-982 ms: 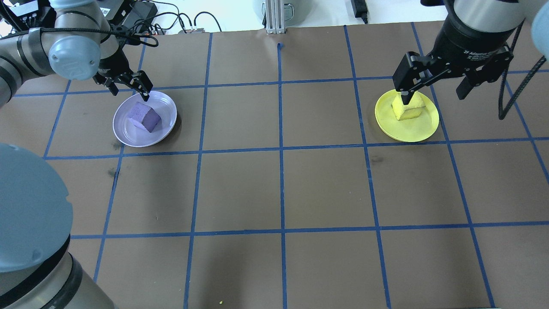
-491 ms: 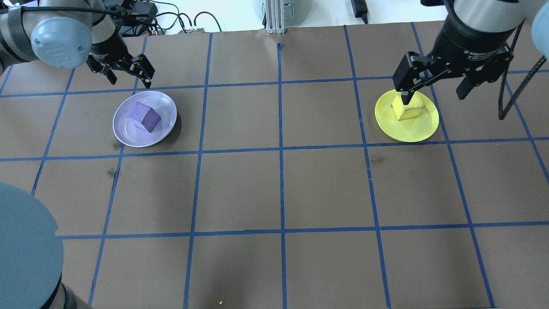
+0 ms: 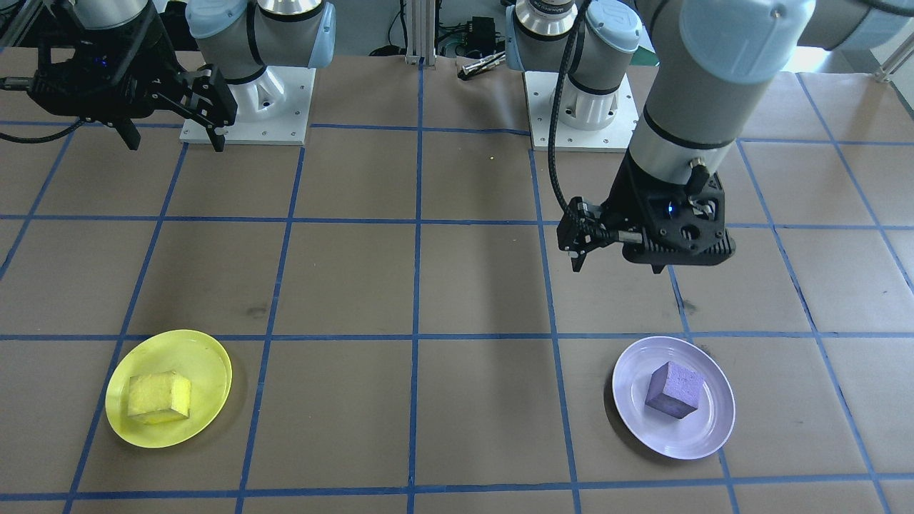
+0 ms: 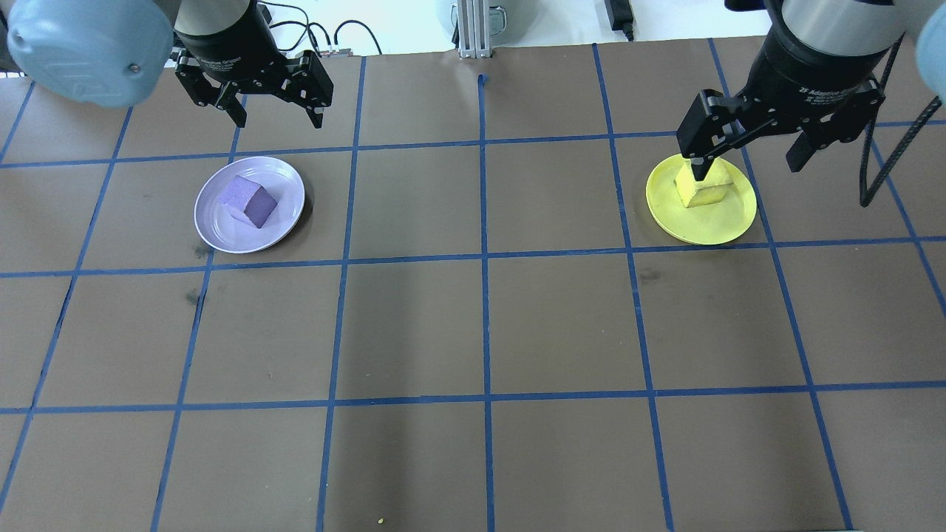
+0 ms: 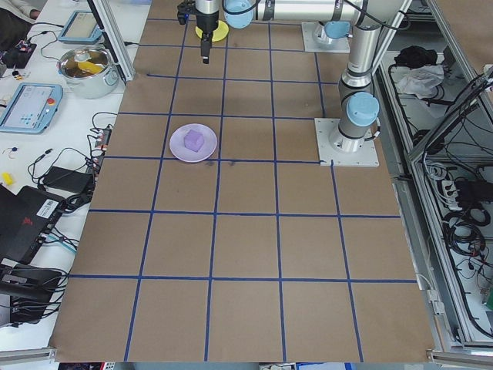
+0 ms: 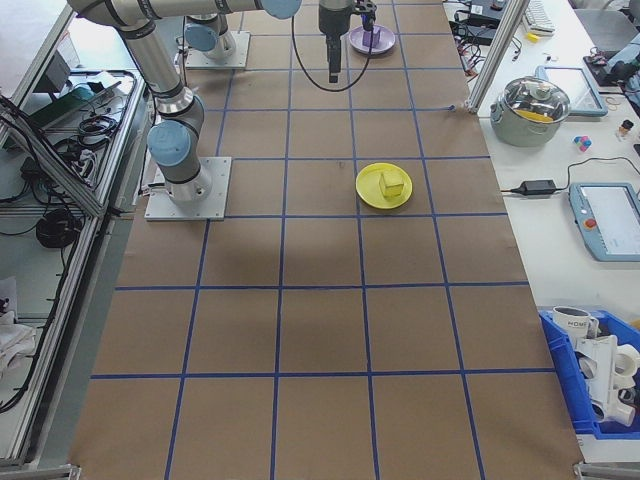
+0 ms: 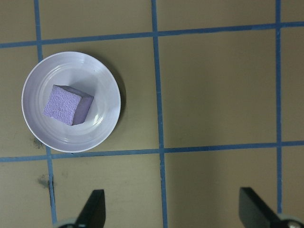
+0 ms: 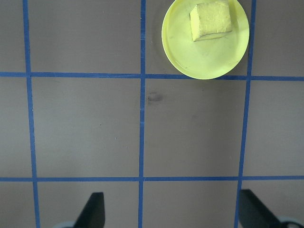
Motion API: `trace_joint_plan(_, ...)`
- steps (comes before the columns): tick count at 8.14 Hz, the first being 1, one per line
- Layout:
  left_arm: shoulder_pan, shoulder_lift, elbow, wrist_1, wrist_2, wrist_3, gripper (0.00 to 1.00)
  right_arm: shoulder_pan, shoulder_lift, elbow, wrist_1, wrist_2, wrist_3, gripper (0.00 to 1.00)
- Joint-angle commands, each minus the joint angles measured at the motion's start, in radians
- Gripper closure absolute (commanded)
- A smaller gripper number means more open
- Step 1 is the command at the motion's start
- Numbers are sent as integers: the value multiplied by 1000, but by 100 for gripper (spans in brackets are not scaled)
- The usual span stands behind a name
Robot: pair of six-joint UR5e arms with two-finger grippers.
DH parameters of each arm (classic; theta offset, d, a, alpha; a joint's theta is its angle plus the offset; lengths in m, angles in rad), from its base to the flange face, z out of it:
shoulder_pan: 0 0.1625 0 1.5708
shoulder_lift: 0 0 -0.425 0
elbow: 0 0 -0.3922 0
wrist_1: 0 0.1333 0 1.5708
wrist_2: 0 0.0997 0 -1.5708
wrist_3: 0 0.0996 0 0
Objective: Sort blocks by color into plates
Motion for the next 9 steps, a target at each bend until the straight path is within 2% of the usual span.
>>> trace_joint_plan(1, -14, 97, -6, -58, -70, -31, 0, 0, 0, 0, 0, 0, 0, 0)
trace_joint_plan(7, -14, 204, -9, -66, -64, -19, 0, 0, 0, 0, 0, 1, 2, 0)
trace_joint_plan(9, -12, 205, -11, -65, -64, -19, 0, 0, 0, 0, 0, 0, 0, 0)
